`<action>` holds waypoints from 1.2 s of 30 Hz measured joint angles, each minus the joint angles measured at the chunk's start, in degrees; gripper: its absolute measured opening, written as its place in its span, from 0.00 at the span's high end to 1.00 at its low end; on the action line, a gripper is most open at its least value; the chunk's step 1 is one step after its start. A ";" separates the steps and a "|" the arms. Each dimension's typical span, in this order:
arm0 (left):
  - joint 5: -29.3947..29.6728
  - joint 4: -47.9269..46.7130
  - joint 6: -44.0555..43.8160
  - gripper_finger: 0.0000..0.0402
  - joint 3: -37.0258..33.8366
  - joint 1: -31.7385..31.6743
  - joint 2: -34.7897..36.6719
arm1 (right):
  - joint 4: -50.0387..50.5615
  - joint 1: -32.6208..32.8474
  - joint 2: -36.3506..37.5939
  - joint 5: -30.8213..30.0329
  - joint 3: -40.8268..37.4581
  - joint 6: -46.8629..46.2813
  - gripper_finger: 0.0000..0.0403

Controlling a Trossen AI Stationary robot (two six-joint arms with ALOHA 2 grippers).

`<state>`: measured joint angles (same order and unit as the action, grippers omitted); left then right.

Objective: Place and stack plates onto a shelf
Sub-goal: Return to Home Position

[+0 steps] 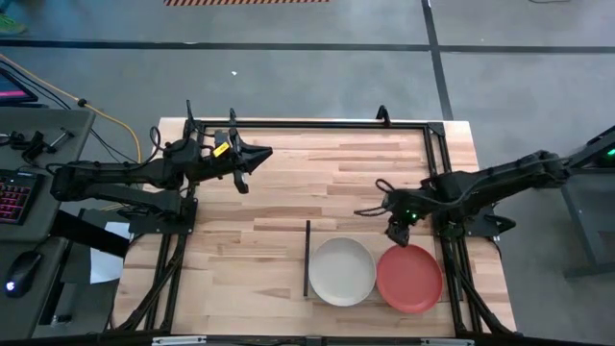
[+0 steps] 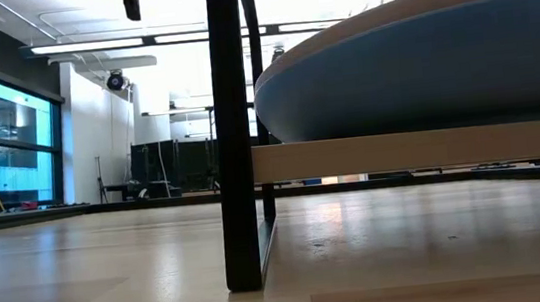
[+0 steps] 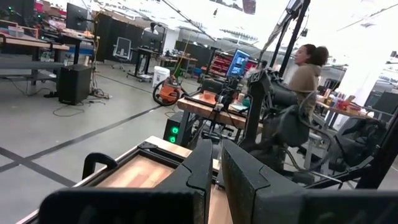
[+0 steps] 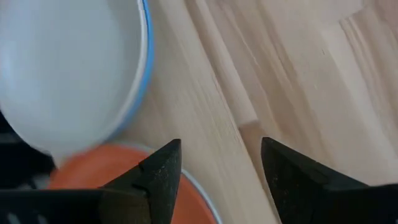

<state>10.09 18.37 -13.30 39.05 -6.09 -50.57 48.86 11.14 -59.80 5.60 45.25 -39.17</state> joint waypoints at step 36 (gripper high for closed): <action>-5.01 -4.74 -0.04 0.98 -0.02 0.26 0.00 | -35.12 -12.02 5.67 -12.47 3.10 23.61 0.78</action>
<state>5.08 13.63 -13.34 39.03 -5.82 -50.57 13.75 -0.89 -54.13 -6.87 48.35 -15.56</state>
